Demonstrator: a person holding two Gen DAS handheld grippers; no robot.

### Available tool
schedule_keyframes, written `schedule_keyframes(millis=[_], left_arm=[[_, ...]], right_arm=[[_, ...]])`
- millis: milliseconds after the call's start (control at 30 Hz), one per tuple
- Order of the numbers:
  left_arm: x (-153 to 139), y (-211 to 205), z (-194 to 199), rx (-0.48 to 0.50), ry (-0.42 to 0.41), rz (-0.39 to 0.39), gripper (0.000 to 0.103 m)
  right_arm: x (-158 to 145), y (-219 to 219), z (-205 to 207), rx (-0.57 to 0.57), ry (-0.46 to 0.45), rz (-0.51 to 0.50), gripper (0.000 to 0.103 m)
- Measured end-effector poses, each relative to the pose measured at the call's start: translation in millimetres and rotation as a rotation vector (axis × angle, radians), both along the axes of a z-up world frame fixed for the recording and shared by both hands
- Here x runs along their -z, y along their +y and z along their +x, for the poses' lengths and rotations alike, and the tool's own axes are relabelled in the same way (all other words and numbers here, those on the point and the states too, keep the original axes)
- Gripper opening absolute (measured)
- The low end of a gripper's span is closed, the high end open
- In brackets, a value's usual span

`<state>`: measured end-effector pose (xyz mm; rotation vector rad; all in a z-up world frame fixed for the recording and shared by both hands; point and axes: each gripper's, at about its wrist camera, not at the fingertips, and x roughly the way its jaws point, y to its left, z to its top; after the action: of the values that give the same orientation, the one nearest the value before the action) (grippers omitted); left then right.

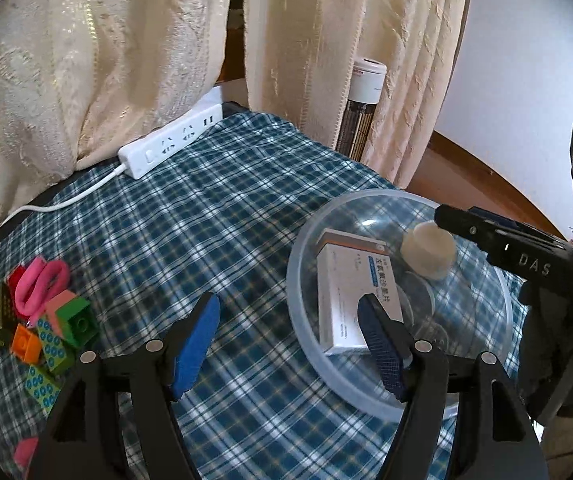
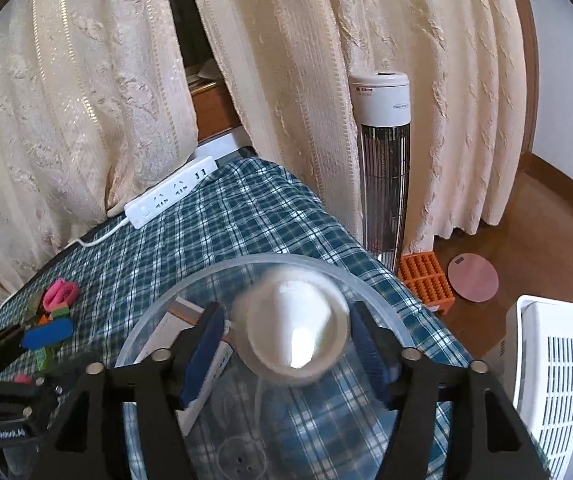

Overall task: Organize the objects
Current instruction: 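Lower the box into the bowl and open the left gripper while the right gripper releases the cap into it, then move the left gripper back to the pink foam hand grip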

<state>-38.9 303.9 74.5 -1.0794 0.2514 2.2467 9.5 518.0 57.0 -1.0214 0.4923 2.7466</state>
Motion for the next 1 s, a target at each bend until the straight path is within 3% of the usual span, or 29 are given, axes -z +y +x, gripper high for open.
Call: schedule_keyframes(millis=[533,1000], left_arm=[[-6,-57,9,-0.062,0.014,0.033,0.077],[-2,-133,14,-0.154,0.02,0.015,0.077]], right_arm=[[-25,-52,18,-0.051,0.08,0.019,0.073],[-26,-121,11,-0.169,0.069,0.005,0.073]])
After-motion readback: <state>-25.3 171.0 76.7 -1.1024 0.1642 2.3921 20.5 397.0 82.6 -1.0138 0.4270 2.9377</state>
